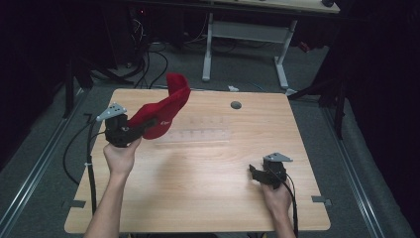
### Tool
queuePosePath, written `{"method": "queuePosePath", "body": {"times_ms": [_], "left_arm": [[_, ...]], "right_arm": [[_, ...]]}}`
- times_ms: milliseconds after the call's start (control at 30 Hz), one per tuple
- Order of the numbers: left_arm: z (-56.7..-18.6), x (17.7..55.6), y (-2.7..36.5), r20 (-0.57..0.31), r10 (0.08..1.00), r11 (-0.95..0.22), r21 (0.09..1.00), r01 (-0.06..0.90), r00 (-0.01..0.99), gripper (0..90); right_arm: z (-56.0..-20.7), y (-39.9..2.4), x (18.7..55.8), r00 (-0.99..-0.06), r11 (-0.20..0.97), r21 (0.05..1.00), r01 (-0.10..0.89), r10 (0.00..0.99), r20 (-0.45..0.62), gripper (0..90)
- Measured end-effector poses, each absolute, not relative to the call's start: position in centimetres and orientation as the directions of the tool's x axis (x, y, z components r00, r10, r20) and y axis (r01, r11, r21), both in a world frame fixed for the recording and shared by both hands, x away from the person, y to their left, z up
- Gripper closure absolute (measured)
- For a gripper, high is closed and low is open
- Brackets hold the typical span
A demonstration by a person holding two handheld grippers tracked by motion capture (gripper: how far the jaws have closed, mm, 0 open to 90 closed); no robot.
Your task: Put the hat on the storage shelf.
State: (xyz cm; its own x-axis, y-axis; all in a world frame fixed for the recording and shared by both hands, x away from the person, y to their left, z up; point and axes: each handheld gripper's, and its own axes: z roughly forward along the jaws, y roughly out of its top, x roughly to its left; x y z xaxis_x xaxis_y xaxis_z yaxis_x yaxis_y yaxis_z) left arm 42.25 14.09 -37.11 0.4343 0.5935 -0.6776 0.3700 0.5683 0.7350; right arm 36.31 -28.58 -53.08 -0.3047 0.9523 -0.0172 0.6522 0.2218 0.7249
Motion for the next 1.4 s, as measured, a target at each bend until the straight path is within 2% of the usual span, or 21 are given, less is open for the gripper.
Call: {"method": "queuePosePath", "body": {"times_ms": [633,933,1400], "left_arm": [[-37.4,46.1,14.6,-0.697,0.638,0.625,0.717,0.308,0.328,80.9],[-37.6,46.6,14.3,-0.694,0.663,0.628,0.719,0.296,0.280,80.6],[-38.7,46.8,14.9,-0.734,0.644,0.673,0.677,0.297,0.214,80.2]], "right_arm": [[-53.1,-28.6,36.3,-0.303,0.222,0.725,0.652,0.953,-0.019,35.7],[-53.1,-28.6,36.3,-0.302,0.222,0.725,0.652,0.953,-0.020,35.6],[-53.1,-28.5,36.3,-0.299,0.218,0.725,0.654,0.954,-0.018,35.4]]}}
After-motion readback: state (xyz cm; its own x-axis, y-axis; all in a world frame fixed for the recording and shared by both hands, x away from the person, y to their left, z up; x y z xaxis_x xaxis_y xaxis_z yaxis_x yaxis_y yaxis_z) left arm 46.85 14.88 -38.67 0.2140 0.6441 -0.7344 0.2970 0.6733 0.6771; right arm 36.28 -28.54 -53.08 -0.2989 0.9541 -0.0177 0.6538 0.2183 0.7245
